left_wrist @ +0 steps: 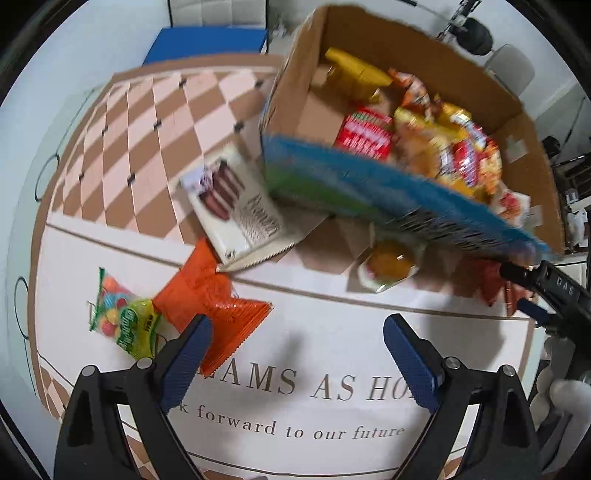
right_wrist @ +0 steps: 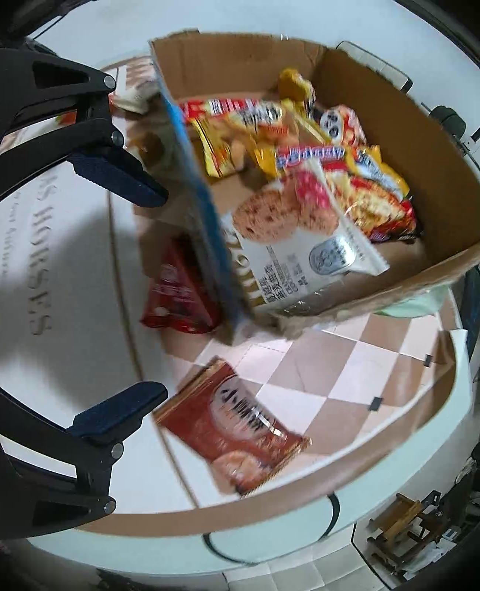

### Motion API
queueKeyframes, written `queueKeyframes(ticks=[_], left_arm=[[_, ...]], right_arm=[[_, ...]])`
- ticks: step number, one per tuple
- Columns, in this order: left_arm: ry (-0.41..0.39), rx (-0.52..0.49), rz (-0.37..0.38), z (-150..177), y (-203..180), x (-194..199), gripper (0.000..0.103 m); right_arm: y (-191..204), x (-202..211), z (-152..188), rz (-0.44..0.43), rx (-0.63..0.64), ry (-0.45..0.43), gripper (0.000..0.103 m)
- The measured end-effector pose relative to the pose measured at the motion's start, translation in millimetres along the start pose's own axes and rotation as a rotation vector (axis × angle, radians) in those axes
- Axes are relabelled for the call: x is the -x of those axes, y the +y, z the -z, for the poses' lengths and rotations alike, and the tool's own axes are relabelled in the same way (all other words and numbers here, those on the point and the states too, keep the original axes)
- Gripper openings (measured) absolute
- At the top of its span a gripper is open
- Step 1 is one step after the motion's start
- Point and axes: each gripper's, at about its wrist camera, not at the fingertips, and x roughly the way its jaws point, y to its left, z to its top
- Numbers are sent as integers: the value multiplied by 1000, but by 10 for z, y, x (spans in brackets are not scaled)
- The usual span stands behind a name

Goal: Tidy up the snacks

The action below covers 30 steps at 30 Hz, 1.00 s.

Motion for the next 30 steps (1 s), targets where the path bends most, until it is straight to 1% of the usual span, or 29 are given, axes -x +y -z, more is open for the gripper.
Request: queueKeyframes(ticks=[2, 4, 5, 6, 9, 12, 17, 18, 23, 24, 25, 27, 28, 30], left_arm=[[15, 7, -6, 10, -6, -103, 95], [21, 1, -4, 2, -59, -166, 95], [21, -4, 1, -8, -87, -185, 95], [20, -11, 4, -22, -132, -202, 95], [16, -36, 11, -97, -291, -246, 95], [23, -53, 28, -208, -430, -324, 95], [66, -50, 79, -382, -609, -521, 95], [74, -55, 82, -404, -648, -561, 95], [116, -88, 84, -502, -827, -769, 95], [117, -98, 85, -489, -855, -796, 92], [115, -110, 84, -482, -890, -813, 78], [119, -135, 62, -455, -961, -840, 56], [115, -144, 67, -436, -992, -843, 45], [114, -155, 63, -411, -1040, -846, 45]], right_arm=[[14, -130, -37, 2, 9, 4, 88], [46, -254, -74, 12, 23, 14, 70], [69, -294, -82, 21, 32, 15, 68], [106, -284, -86, 24, 46, 1, 58], [167, -267, -91, 33, 73, -5, 52], [187, -218, -63, 27, 87, -3, 51], [117, -203, 58, 32, 78, 6, 51], [83, -244, 147, 32, 72, 8, 51], [35, -280, 164, 36, 63, 16, 51], [9, -268, 192, 38, 61, 17, 51], [-27, -252, 224, 37, 58, 18, 51], [-47, -236, 236, 40, 59, 21, 50], [-86, -213, 224, 42, 59, 22, 50], [-79, -180, 202, 43, 61, 27, 50]])
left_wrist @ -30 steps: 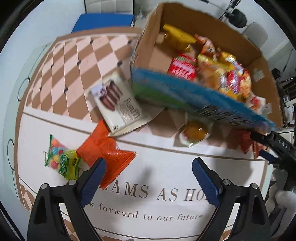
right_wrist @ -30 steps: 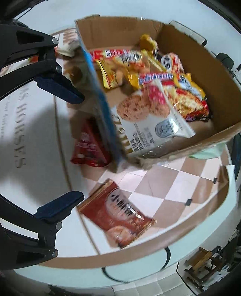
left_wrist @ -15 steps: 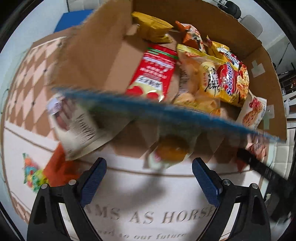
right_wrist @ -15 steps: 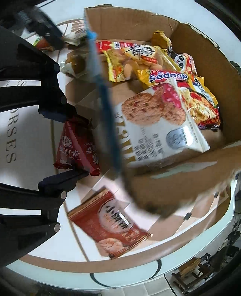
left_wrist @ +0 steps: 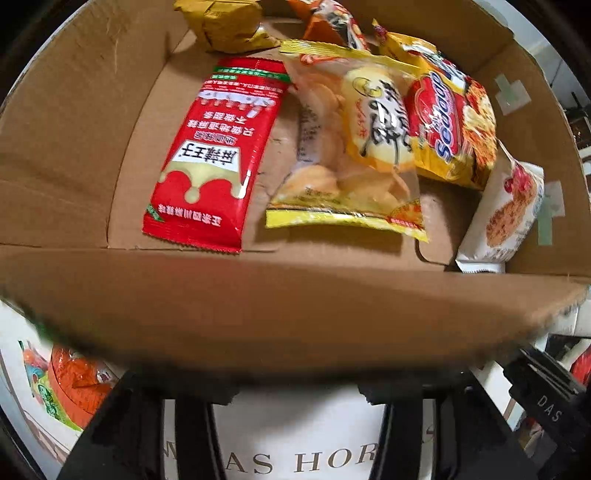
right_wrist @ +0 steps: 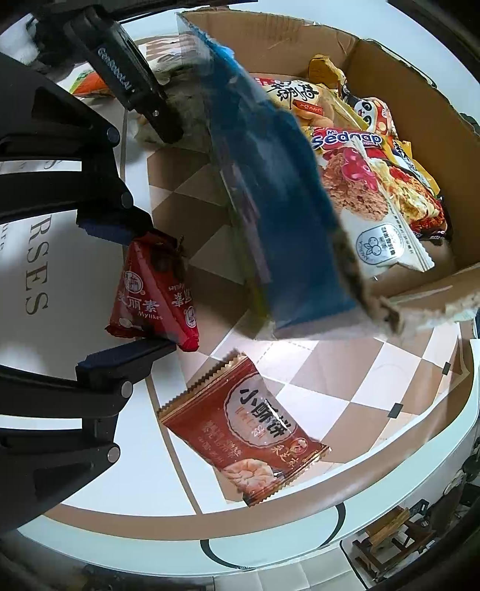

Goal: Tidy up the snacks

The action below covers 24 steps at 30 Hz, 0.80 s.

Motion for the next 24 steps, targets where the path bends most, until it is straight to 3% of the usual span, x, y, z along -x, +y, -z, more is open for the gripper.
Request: queueKeyframes(ticks=[11, 16, 19, 24], left_arm=[[27, -14, 5, 681, -44, 63, 45], [-11, -21, 39, 899, -124, 360, 45], [-55, -28, 71, 919, -150, 651, 45], [-144, -29, 135, 626, -169, 1197, 45]], right_arm=[[151, 231, 407, -35, 71, 47, 50], [222, 429, 583, -89, 97, 58, 49], [262, 678, 624, -135, 104, 41, 49], [408, 1220, 509, -200, 127, -28, 49]])
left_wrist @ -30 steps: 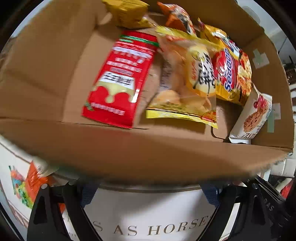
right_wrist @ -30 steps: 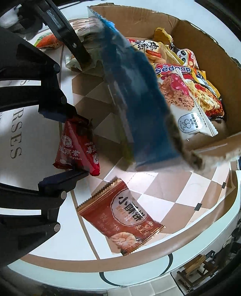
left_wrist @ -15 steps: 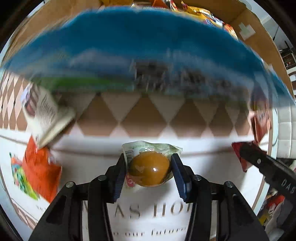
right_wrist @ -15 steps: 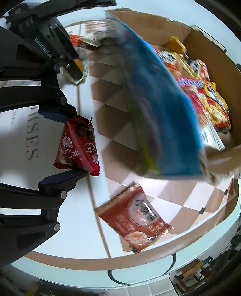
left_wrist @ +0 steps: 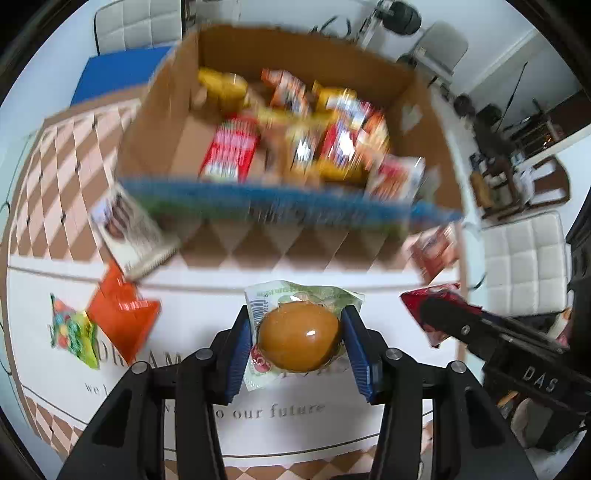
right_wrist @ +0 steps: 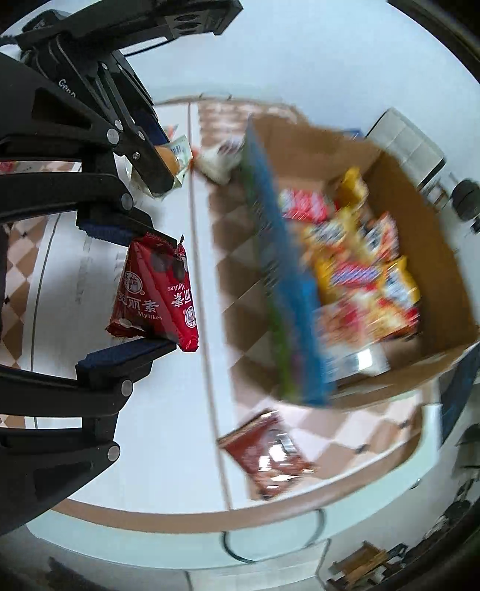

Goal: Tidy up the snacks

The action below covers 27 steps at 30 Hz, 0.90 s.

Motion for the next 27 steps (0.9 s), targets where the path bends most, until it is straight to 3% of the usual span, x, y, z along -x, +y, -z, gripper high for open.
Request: queueKeyframes(ticks=[7, 10, 19, 24, 27], left_arm=[[-86, -40, -25, -676, 207, 518, 45], [-79, -41, -45, -951, 302, 506, 45], [51, -11, -120, -1590, 716, 11, 45], [163, -5, -155, -1710, 903, -368, 45], [219, -9, -181, -1714, 962, -538, 46]], right_arm=[[340, 410, -525, -27, 36, -97, 49], [410, 381, -790, -34, 20, -109, 49], [480, -259, -1333, -1, -13, -16, 49], [414, -647, -1393, 37, -28, 45, 50], [381, -812, -1396, 56, -29, 82, 56]])
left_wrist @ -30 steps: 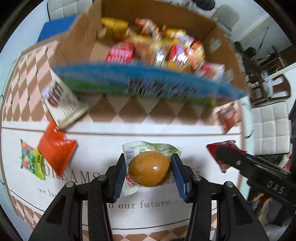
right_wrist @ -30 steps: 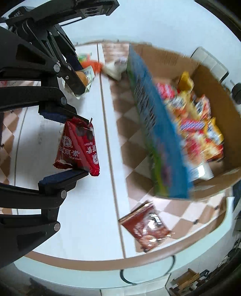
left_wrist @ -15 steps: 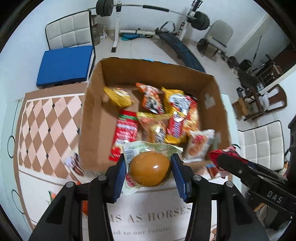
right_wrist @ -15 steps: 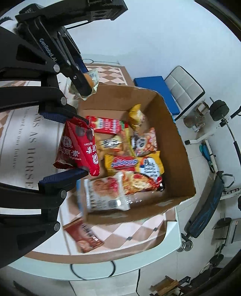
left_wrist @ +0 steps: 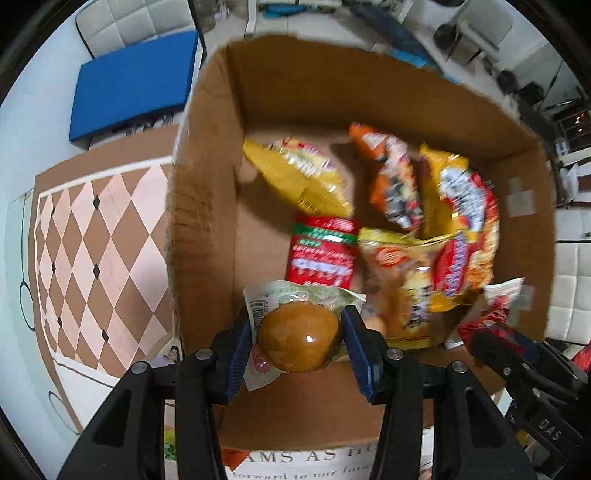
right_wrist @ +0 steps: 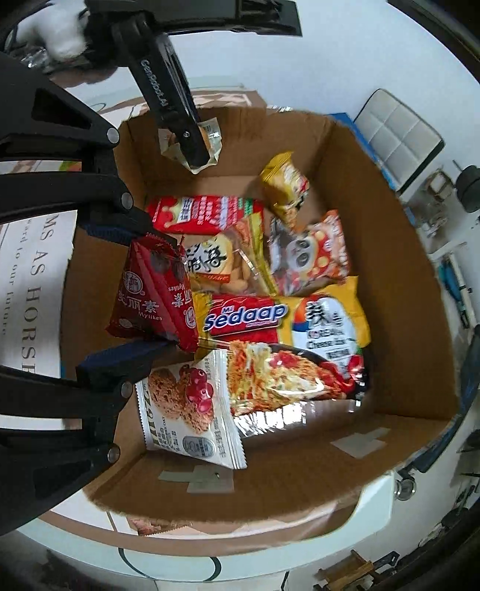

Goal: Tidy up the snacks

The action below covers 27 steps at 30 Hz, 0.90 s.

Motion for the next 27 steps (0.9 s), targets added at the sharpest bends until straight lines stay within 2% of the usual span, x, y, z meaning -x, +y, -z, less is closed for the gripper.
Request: queueKeyframes(ticks=[1, 3, 5, 6, 7, 8, 10, 18, 27], left_arm=[[16, 10, 0, 2, 14, -38, 46], [37, 29, 9, 15, 35, -92, 47], [41, 24, 2, 35, 16, -109, 64], [33, 20, -4, 47, -1, -101, 79], [29, 18, 12, 56, -18, -92, 81], [29, 18, -2, 68, -39, -81, 83], [23, 17, 9, 87, -72, -60, 92], [-3, 7, 25, 267, -165, 70, 92], [-139, -11, 36, 561, -352, 524, 92]], right_arm=[[-9, -51, -1, 12, -5, 18, 69], [-18, -107, 4, 34, -3, 44, 90], [-18, -119, 16, 64, 8, 44, 91], [-12, -126, 19, 74, 13, 47, 91], [-23, -139, 28, 78, 14, 50, 91], [-29, -138, 30, 80, 11, 52, 92], [-45, -130, 34, 97, 13, 54, 93], [-161, 24, 82, 152, 21, 31, 97], [-139, 363, 259, 233, 93, -53, 97]])
